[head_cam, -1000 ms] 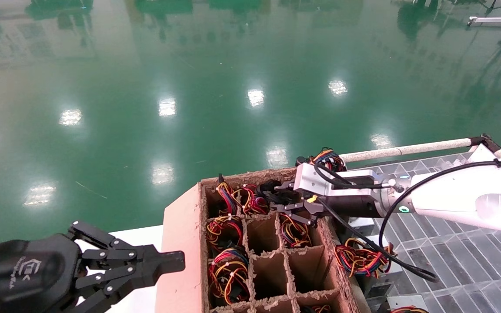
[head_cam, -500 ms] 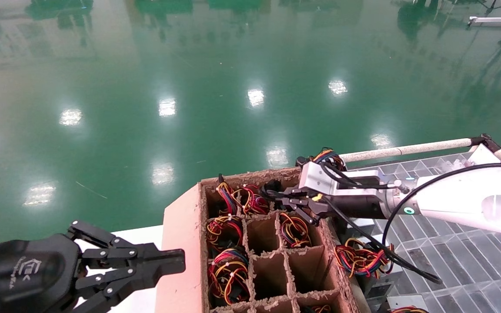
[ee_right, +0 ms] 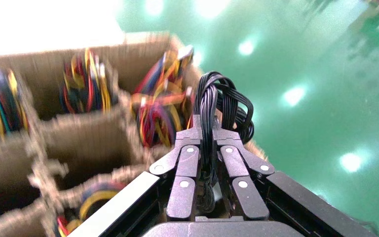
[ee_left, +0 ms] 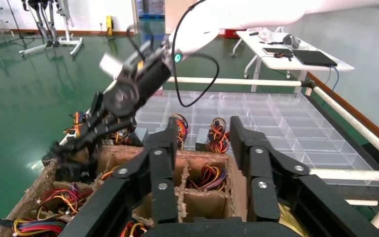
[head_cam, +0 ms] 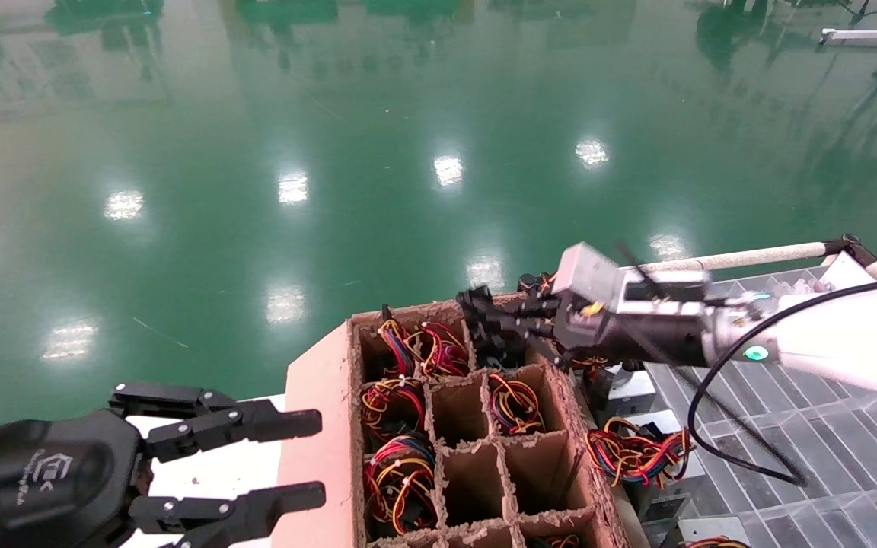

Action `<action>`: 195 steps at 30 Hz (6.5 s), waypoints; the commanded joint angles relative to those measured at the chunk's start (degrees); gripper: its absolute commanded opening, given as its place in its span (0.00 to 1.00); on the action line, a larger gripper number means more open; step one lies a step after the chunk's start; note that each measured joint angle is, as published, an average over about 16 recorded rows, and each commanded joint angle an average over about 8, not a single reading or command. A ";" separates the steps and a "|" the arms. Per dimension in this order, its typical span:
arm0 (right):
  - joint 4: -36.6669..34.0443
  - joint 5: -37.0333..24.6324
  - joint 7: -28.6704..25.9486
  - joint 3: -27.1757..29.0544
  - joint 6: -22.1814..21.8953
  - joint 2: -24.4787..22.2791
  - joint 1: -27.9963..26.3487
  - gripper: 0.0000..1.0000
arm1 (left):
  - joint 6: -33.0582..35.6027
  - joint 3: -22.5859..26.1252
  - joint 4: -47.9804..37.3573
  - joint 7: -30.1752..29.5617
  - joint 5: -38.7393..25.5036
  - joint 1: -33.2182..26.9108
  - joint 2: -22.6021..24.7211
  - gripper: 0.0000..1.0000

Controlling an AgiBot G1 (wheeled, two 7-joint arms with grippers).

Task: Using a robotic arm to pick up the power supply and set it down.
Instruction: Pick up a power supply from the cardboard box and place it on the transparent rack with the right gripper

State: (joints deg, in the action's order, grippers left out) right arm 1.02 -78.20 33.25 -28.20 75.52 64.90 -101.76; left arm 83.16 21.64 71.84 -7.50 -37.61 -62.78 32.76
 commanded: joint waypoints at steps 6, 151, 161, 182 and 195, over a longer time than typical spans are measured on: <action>0.62 4.28 0.09 2.97 4.21 -3.27 -2.55 0.00 | 0.00 0.00 0.00 0.00 0.00 0.00 0.00 1.00; -0.27 23.38 -13.52 16.70 -22.98 -5.27 7.55 0.00 | -0.01 0.04 0.00 0.02 0.03 -0.01 -0.01 1.00; -1.06 24.92 -12.17 17.78 -22.99 -4.19 8.89 0.00 | -0.01 0.04 0.00 0.02 0.03 -0.01 -0.01 1.00; -1.64 29.78 -13.42 21.13 -22.56 -7.42 14.81 0.00 | -0.02 0.04 0.00 0.02 0.03 -0.01 -0.02 1.00; -1.11 30.52 -14.44 21.65 -19.94 -8.56 15.99 0.00 | -0.02 0.05 0.00 0.02 0.03 -0.01 -0.02 1.00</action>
State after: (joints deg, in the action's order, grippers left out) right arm -0.07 -47.60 18.77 -6.49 55.83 56.30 -85.78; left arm 83.14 21.69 71.84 -7.48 -37.58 -62.79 32.74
